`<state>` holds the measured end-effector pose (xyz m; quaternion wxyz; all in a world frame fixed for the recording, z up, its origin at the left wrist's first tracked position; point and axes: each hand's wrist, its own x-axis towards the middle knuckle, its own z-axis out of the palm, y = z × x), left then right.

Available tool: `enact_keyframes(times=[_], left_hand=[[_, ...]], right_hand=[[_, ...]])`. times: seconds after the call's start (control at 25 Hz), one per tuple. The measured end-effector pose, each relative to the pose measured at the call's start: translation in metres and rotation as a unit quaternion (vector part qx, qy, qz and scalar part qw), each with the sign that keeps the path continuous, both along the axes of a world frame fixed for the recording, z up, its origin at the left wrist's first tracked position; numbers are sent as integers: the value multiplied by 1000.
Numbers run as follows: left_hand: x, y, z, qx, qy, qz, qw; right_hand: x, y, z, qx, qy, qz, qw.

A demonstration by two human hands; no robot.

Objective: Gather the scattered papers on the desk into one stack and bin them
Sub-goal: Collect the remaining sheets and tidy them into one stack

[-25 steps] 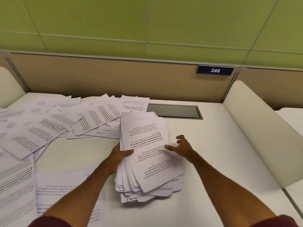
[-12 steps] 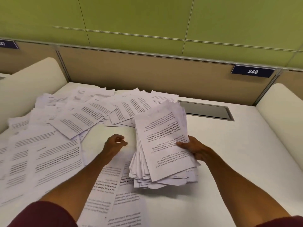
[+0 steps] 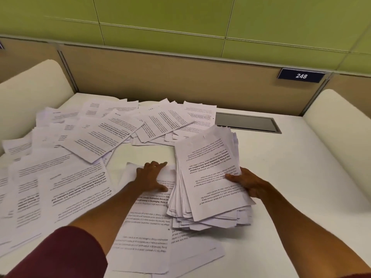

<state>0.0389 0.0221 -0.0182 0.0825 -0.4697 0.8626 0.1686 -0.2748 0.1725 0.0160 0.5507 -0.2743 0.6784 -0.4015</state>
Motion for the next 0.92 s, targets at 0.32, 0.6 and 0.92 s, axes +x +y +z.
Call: enact_keyframes(times=[0.32,0.6,0.92], left_hand=[[-9,-2,2,21,-87,58,994],[-21,-10,7,64,-31,63,995],[-40,-59,103,71,47,-90,992]], right_hand=[[-25,40,0,5,28,-28,999],[-43,31,0,-6,26,-28,999],[-86,5,4,-28,51,-34,998]])
